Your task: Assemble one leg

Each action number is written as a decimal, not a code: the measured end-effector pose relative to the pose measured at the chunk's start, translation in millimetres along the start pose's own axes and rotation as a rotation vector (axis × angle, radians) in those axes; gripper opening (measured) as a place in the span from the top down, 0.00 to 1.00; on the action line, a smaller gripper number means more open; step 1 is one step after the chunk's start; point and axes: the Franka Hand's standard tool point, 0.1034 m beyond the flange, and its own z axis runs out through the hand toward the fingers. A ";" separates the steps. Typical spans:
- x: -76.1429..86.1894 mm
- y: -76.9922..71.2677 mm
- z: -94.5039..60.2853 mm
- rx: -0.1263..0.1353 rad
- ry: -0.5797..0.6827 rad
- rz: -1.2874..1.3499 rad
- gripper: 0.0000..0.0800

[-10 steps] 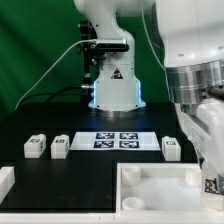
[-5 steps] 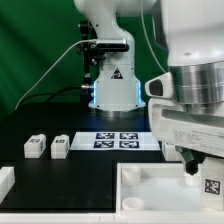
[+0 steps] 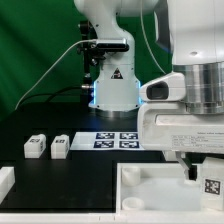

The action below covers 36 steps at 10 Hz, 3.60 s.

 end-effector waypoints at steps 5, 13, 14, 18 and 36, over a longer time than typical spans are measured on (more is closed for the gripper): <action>3.2 -2.3 -2.2 0.004 -0.011 0.808 0.64; 2.3 -5.0 2.2 0.083 -0.013 1.054 0.53; 2.3 -6.1 1.1 0.083 -0.004 0.896 0.31; 3.5 -4.7 1.4 0.078 0.015 0.464 0.19; 10.0 7.1 -5.6 0.023 -0.081 1.645 0.63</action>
Offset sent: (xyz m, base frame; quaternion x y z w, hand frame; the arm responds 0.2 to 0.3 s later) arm 0.0347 -0.0058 0.0188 -0.0361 0.0398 0.3271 0.9435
